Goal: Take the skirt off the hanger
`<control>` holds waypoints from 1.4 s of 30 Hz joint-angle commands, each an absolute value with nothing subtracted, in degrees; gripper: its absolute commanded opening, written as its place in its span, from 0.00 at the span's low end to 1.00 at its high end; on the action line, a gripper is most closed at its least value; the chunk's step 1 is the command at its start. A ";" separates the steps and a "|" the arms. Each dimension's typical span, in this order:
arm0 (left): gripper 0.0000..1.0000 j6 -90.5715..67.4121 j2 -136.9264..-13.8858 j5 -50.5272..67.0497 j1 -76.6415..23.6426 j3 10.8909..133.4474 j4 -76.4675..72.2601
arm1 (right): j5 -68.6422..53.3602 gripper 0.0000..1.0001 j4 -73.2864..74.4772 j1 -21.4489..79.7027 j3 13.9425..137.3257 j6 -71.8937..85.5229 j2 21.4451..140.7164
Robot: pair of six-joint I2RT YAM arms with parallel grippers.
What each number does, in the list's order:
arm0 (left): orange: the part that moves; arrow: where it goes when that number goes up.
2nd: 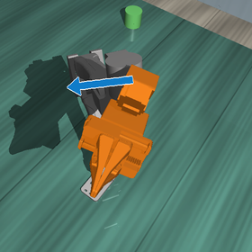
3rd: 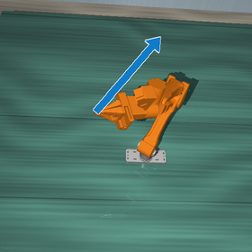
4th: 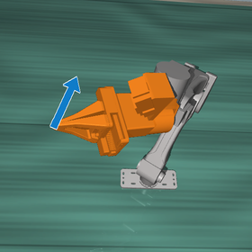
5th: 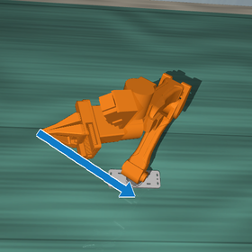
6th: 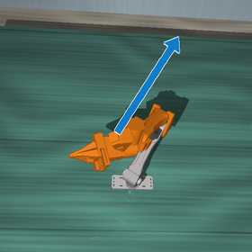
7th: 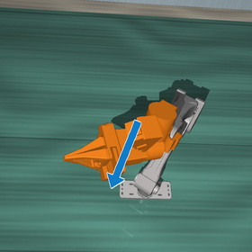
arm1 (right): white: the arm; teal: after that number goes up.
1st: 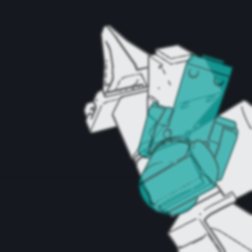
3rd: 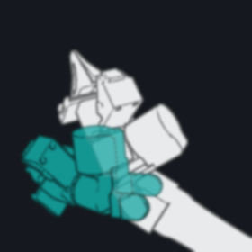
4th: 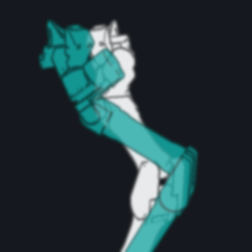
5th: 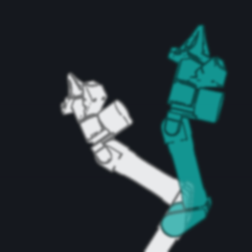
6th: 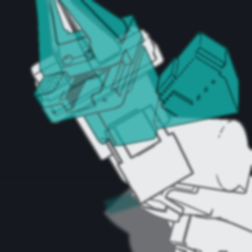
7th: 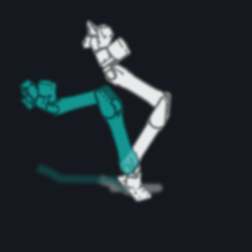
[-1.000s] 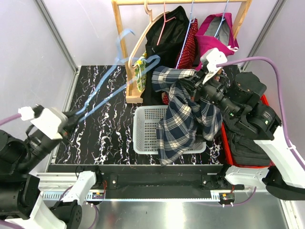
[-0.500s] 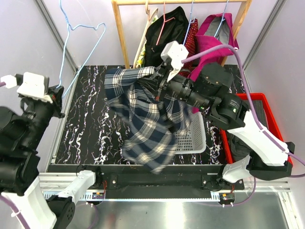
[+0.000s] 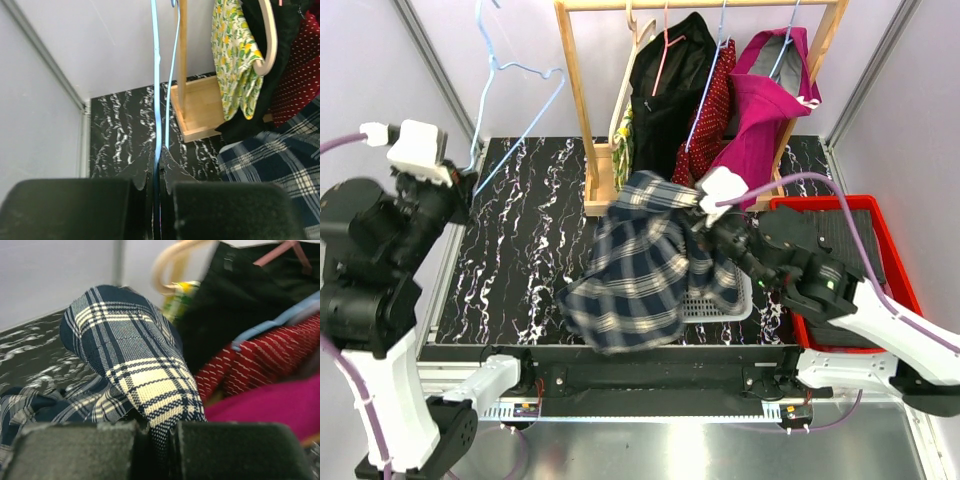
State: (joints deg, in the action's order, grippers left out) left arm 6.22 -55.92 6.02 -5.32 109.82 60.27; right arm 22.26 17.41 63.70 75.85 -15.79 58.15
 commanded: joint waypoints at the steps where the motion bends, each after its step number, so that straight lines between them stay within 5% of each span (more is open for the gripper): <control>1: 0.00 2.55 -58.62 10.81 -5.54 112.85 56.60 | 37.69 0.00 10.90 63.55 73.31 -19.95 51.69; 12: 0.00 0.18 -59.15 14.42 -7.47 109.87 56.78 | 49.57 0.00 15.73 63.37 71.37 -20.92 55.00; 28: 0.00 2.02 -76.11 0.26 -13.45 119.35 51.07 | 32.70 0.00 8.88 62.31 71.90 -13.97 72.33; 35: 0.00 3.34 -77.87 -3.24 -18.27 119.62 47.11 | 34.89 0.00 15.97 56.70 82.51 -8.72 83.12; 42: 0.00 4.66 -77.34 -5.36 -20.39 117.68 44.39 | 21.79 0.00 13.01 56.16 75.15 -8.88 83.84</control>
